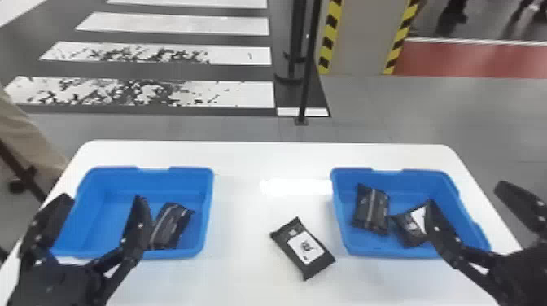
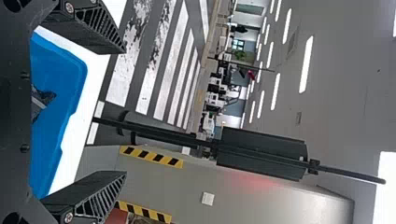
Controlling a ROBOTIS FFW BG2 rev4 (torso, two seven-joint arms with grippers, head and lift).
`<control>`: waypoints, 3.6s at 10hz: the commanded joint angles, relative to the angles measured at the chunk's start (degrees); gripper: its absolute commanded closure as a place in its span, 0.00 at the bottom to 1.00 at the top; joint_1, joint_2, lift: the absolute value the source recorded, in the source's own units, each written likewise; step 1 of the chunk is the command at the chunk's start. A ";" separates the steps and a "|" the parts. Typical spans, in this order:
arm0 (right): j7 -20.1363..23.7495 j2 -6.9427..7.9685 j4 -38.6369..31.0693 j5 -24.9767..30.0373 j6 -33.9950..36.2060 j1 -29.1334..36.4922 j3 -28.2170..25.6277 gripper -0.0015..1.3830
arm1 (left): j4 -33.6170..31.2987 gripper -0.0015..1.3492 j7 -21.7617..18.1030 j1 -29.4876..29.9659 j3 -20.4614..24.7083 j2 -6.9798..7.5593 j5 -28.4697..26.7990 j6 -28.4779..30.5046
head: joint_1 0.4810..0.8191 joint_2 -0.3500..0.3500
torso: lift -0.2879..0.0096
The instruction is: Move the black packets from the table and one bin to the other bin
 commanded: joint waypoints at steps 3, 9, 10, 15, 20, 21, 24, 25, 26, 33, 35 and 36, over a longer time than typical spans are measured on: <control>0.91 0.42 -0.68 -0.11 2.69 0.16 0.00 0.07 | 0.00 0.08 0.00 0.31 -0.29 -0.15 -1.27 -0.51 | 0.63 0.43 | 0.60; 0.82 1.21 -1.39 -0.57 3.82 -0.13 -0.35 0.07 | 0.00 0.08 0.00 -0.39 -0.86 0.00 -2.75 -0.51 | 0.63 0.40 | 0.60; 0.82 1.21 -1.53 -0.69 3.82 -0.27 -0.46 0.07 | 0.14 0.07 0.00 -0.39 -0.86 -0.09 -2.64 -0.23 | 0.63 0.40 | 0.60; 4.86 -1.78 -4.48 1.94 14.08 -7.44 1.60 0.06 | 0.56 0.07 0.00 -0.53 -0.75 -0.15 -1.27 0.75 | 0.63 0.43 | 0.60; 13.04 -3.89 1.29 1.60 22.66 -18.27 8.45 0.06 | 0.70 0.08 -0.09 -0.53 -0.75 -0.15 -1.15 1.45 | 0.63 0.55 | 0.60; 14.09 -4.41 2.55 1.83 24.77 -19.95 10.28 0.06 | 0.70 0.08 -0.09 -0.53 -0.75 -0.15 -1.15 1.45 | 0.63 0.58 | 0.60; 15.94 -6.44 4.10 4.11 34.05 -24.45 16.11 0.06 | 0.70 0.08 -0.09 -0.53 -0.86 -0.15 -1.15 1.45 | 0.63 0.65 | 0.60; 16.99 -7.31 4.66 6.40 38.97 -26.84 18.51 0.06 | 0.70 0.08 -0.09 -0.53 -0.86 -0.15 -1.15 1.60 | 0.63 0.68 | 0.60; 18.05 -7.93 5.93 8.91 40.66 -29.52 21.02 0.06 | 0.70 0.08 -0.09 -0.53 -0.86 -0.15 -1.15 1.60 | 0.63 0.70 | 0.60; 22.44 -9.86 24.49 14.28 41.64 -44.70 34.39 0.07 | 0.84 0.08 0.00 -1.23 -1.55 -0.15 -1.27 2.58 | 0.63 0.78 | 0.60; 23.15 -10.13 28.85 14.17 41.64 -47.09 36.90 0.07 | 1.12 0.08 -0.09 -1.52 -1.66 -0.15 -1.27 3.00 | 0.63 0.79 | 0.60; 23.59 -10.30 30.82 14.17 43.19 -48.78 38.84 0.06 | 1.12 0.08 0.00 -1.52 -1.66 -0.15 -1.27 3.00 | 0.63 0.80 | 0.60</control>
